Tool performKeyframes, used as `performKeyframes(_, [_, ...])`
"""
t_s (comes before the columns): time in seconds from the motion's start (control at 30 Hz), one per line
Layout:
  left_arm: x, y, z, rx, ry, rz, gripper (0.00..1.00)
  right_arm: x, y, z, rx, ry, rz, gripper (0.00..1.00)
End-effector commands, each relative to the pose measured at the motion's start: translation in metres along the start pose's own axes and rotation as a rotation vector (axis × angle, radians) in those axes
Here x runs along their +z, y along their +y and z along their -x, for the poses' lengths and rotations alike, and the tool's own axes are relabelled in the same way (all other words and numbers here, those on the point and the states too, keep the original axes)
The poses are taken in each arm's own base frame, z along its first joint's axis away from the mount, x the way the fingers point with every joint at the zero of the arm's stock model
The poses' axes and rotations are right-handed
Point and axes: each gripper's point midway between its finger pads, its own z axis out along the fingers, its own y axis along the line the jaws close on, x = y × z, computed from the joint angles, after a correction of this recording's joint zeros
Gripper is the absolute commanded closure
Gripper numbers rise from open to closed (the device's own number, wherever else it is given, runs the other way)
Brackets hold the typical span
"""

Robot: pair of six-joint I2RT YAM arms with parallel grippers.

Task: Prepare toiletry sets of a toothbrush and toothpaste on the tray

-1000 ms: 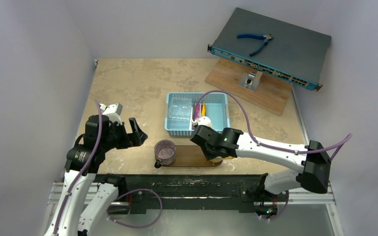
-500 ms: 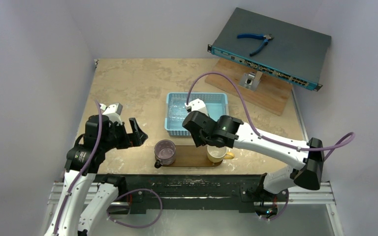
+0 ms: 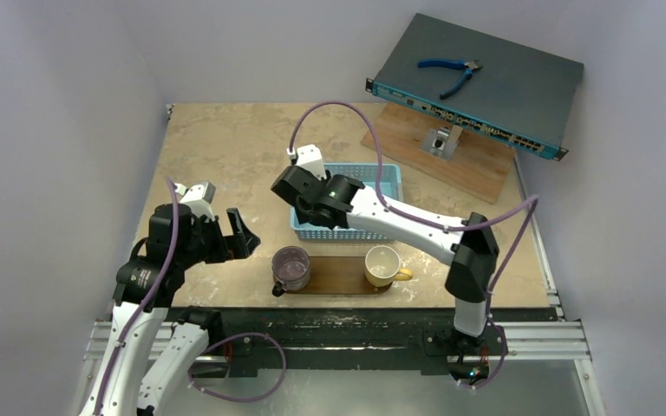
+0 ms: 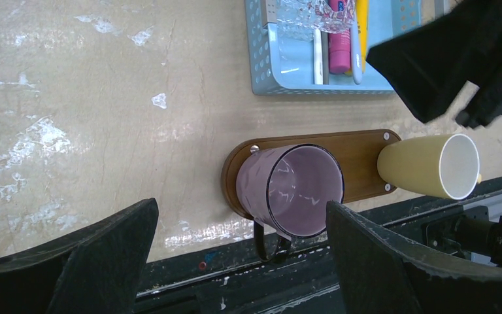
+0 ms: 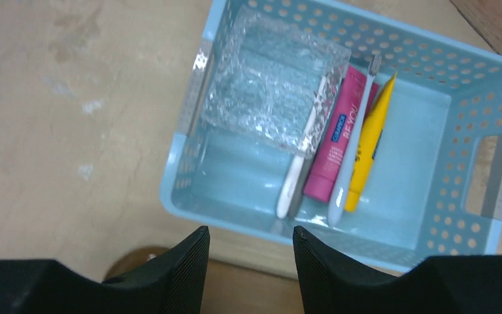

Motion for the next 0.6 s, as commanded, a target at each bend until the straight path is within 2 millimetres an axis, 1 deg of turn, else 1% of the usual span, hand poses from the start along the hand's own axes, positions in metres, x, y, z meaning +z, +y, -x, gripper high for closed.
performKeyframes(0.0, [0.001, -0.005, 0.005, 0.035, -0.03, -0.032, 0.0, 0.017, 0.0, 0.04, 0.168, -0.086, -0.085, 0.48])
performKeyframes(0.1, [0.0, -0.005, 0.006, 0.036, -0.036, -0.033, 0.0, 0.034, -0.002, 0.044, 0.239, -0.071, -0.108, 0.48])
performKeyframes(0.23, [0.0, -0.005, 0.006, 0.036, -0.037, -0.034, 0.0, 0.054, -0.001, 0.047, 0.319, -0.057, -0.092, 0.49])
performKeyframes(0.37, [0.0, -0.005, 0.006, 0.035, -0.036, -0.031, 0.0, 0.065, -0.005, 0.048, 0.385, -0.054, -0.101, 0.52])
performKeyframes(0.57, [0.0, -0.005, 0.006, 0.036, -0.037, -0.034, 0.0, 0.081, -0.002, 0.048, 0.412, -0.046, -0.104, 0.53])
